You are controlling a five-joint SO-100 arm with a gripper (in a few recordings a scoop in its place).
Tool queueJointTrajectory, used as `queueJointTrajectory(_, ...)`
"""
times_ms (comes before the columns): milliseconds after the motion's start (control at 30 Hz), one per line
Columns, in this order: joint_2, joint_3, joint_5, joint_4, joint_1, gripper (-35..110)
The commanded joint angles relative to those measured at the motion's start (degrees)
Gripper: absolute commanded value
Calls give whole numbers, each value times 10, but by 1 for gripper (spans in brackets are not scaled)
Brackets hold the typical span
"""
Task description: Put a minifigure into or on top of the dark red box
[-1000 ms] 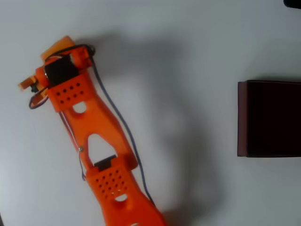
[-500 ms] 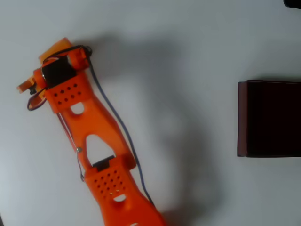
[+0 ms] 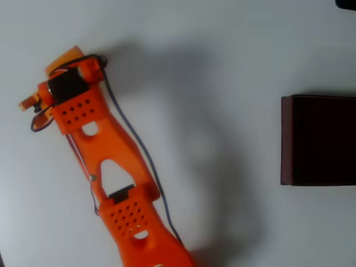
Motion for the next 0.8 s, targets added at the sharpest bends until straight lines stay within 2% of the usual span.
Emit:
queueJointTrajectory(0, 16, 1, 1, 13, -8, 13)
queueJointTrajectory(767, 11, -4, 33, 13, 3, 4)
